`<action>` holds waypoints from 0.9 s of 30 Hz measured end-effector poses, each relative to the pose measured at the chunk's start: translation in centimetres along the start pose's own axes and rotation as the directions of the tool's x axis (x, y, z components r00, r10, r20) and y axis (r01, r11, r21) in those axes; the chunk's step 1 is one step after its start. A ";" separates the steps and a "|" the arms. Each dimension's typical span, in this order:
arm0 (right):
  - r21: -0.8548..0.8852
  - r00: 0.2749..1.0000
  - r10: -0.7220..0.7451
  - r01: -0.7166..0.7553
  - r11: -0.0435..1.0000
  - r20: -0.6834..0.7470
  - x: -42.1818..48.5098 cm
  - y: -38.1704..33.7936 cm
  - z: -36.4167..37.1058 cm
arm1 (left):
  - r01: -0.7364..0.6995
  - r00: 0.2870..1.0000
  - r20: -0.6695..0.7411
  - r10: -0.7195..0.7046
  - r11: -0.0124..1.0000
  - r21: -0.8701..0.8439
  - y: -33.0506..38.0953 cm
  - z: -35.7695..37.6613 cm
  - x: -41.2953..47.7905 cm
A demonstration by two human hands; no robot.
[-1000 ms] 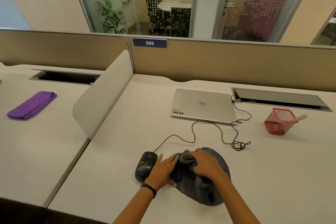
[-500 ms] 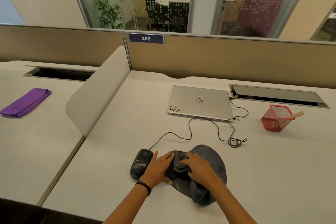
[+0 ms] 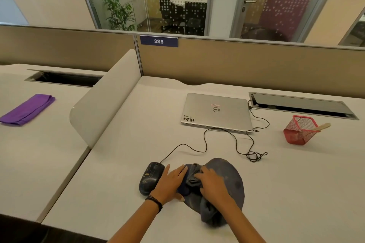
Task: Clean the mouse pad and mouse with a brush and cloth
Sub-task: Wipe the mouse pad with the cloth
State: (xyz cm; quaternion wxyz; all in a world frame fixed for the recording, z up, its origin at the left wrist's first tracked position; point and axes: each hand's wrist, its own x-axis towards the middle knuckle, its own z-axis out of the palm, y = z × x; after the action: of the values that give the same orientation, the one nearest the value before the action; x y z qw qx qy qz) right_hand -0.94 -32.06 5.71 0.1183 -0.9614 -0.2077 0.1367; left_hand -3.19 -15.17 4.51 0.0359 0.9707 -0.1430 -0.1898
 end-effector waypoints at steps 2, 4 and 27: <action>0.021 1.000 0.024 -0.023 1.000 -0.017 -0.1 0.2 -0.3 | 0.003 1.000 0.010 -0.003 1.000 0.003 0.1 -0.1 0.0; 0.059 0.994 0.098 -0.095 0.994 -0.050 0.5 1.3 -1.4 | 0.003 1.000 0.023 -0.003 1.000 -0.003 0.3 -0.4 -0.1; 0.034 0.992 0.119 -0.117 0.992 -0.052 0.4 -1.1 -1.6 | 0.034 0.999 0.022 -0.034 0.999 -0.008 0.6 -0.2 0.1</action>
State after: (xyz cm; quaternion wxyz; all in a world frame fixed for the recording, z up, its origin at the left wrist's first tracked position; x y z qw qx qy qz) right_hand -0.46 -31.16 7.47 0.1304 -0.9733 -0.1450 0.1209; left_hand -3.15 -15.78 4.72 0.0352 0.9707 -0.1260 -0.2017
